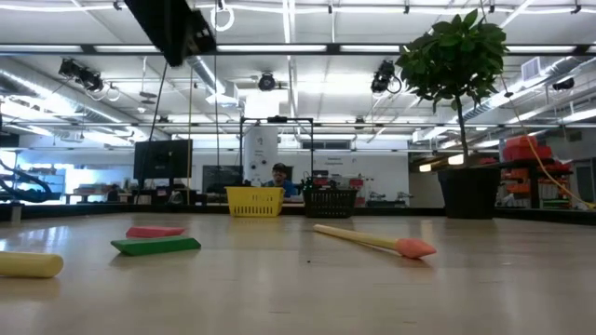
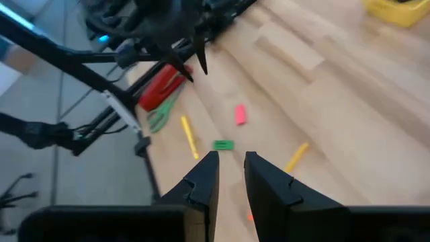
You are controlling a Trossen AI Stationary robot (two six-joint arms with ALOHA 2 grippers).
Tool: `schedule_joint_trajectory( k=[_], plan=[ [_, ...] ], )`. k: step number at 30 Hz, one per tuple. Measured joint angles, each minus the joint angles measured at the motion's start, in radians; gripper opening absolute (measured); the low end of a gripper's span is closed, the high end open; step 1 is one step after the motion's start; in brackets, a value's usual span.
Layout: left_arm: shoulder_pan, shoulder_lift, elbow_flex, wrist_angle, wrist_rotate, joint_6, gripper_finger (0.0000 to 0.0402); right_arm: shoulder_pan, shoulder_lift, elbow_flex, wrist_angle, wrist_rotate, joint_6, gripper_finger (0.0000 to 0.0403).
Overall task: Sort crayons/erasers/pens/pencils in bins
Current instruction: Put the pink eraser into the top black bin
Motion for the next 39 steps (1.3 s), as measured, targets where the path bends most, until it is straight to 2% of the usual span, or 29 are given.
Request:
schedule_joint_trajectory(
  k=[7,13,17,21,33,39],
  plan=[
    [0.032,0.155,0.000,-0.008,0.003,0.208,0.0161,0.002,-0.022,0.000,-0.064,0.035,-0.025,0.0078],
    [0.037,0.300,-0.012,-0.039,-0.067,0.396,0.0216,0.002,-0.007,0.000,-0.114,0.053,0.040,0.0078],
    [0.051,0.329,-0.089,0.046,-0.067,0.367,0.0238,0.018,-0.003,0.000,-0.123,0.056,0.058,0.0078],
    [0.050,0.319,-0.168,0.139,-0.069,0.312,0.0240,0.033,-0.003,0.000,-0.151,0.055,0.088,0.0078],
    [-0.063,0.315,-0.194,0.272,-0.038,0.281,0.0220,0.043,-0.001,0.000,-0.263,0.113,0.201,0.0078],
    [-0.067,0.307,-0.228,0.279,-0.080,0.219,0.0219,0.043,-0.001,0.000,-0.263,0.117,0.238,0.0078]
  ],
)
